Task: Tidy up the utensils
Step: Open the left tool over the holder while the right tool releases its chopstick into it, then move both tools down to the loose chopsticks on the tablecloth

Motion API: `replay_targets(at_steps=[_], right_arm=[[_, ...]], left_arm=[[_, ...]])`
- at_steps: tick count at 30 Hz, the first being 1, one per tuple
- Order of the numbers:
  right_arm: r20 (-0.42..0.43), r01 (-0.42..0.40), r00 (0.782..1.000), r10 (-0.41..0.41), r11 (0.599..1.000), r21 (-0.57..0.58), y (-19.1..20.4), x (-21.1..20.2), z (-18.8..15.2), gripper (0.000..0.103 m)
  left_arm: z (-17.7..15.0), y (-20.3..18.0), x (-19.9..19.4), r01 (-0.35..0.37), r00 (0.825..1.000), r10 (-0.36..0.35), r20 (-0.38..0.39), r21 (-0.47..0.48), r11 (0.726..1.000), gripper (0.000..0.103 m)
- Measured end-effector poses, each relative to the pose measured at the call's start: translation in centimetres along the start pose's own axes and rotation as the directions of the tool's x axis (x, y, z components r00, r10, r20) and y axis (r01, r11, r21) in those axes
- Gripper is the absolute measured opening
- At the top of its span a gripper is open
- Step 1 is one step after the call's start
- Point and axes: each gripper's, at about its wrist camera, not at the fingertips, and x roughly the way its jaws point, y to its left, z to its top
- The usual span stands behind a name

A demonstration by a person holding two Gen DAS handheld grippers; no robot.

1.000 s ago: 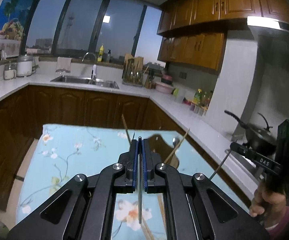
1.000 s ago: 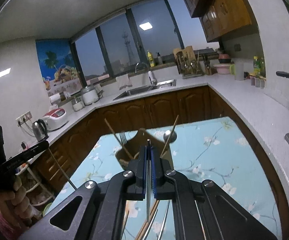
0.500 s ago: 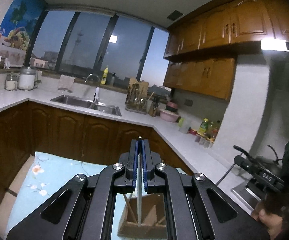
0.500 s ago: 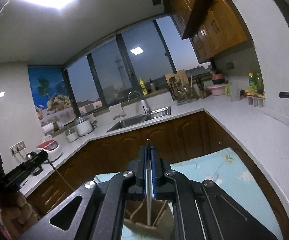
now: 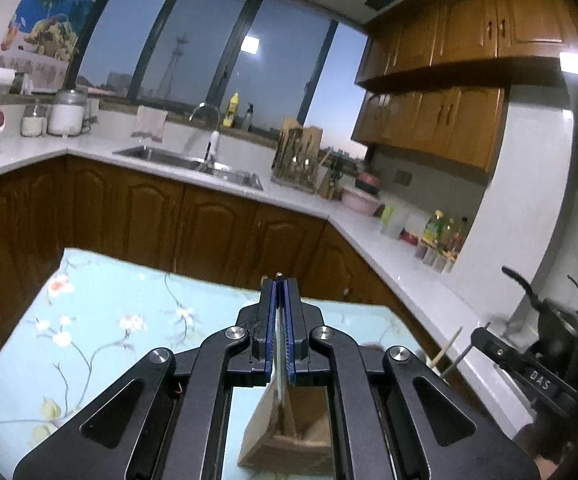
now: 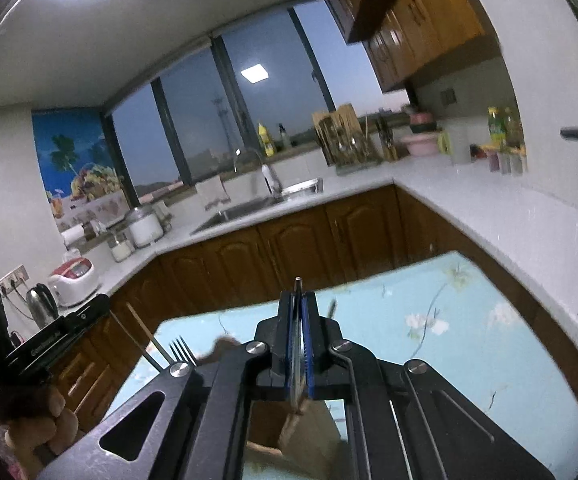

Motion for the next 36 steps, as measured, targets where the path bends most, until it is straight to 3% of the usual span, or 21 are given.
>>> replay_targets(at_steps=[3, 16, 20, 22, 23, 24, 27, 30, 33, 34, 36], right_arm=[[-0.041, -0.006, 0.999, 0.006, 1.000, 0.011, -0.4, 0.6, -0.8, 0.005], [-0.069, 0.001, 0.998, 0.000, 1.000, 0.011, -0.7, 1.1, -0.3, 0.006], [-0.091, -0.017, 0.996, 0.021, 0.999, 0.042, -1.1, 1.4, -0.5, 0.013], [-0.083, -0.028, 0.996, 0.033, 0.998, 0.056, -1.3, 1.0, -0.5, 0.024], [-0.070, -0.039, 0.997, 0.044, 0.997, 0.068, -1.5, 0.5, -0.5, 0.035], [-0.054, -0.047, 0.997, 0.051, 0.996, 0.074, -1.5, -0.1, -0.4, 0.049], [-0.014, -0.061, 0.998, 0.062, 0.996, 0.071, -1.5, -1.9, -0.2, 0.064], [0.027, -0.074, 0.997, 0.072, 0.995, 0.065, -1.4, -3.9, -0.4, 0.082], [0.048, -0.085, 0.995, 0.082, 0.995, 0.060, -1.2, -5.8, -0.8, 0.099], [0.051, -0.089, 0.995, 0.086, 0.994, 0.058, -1.2, -6.5, -0.9, 0.100], [0.053, -0.090, 0.995, 0.087, 0.995, 0.053, -1.1, -7.4, -1.1, 0.100]], left_arm=[[-0.8, 0.0, 0.5, 0.006, 1.000, -0.006, -0.028, 0.010, 1.000, 0.003], [-1.1, 0.2, 1.2, 0.000, 0.996, 0.003, -0.084, 0.026, 1.000, 0.005], [-0.8, 0.3, 1.0, 0.000, 0.995, 0.002, -0.099, 0.022, 1.000, 0.005], [-0.6, 0.3, 0.4, -0.007, 0.996, 0.009, -0.092, 0.022, 1.000, 0.007], [-0.5, 0.3, -0.1, -0.005, 0.996, 0.007, -0.091, 0.021, 1.000, 0.009], [-0.4, 0.3, -0.6, -0.004, 0.996, 0.005, -0.085, 0.019, 1.000, 0.015], [-0.4, 0.5, -2.5, -0.027, 0.998, 0.028, -0.059, 0.010, 1.000, 0.053], [-0.6, 0.8, -4.5, -0.048, 0.998, 0.048, -0.051, 0.003, 0.999, 0.073], [-1.1, 1.3, -6.9, -0.055, 0.998, 0.055, -0.035, 0.001, 0.999, 0.080], [-1.3, 1.4, -7.6, -0.062, 0.998, 0.062, -0.034, 0.001, 0.998, 0.087], [-1.6, 1.7, -9.2, -0.082, 0.996, 0.082, -0.027, 0.001, 0.997, 0.089]])
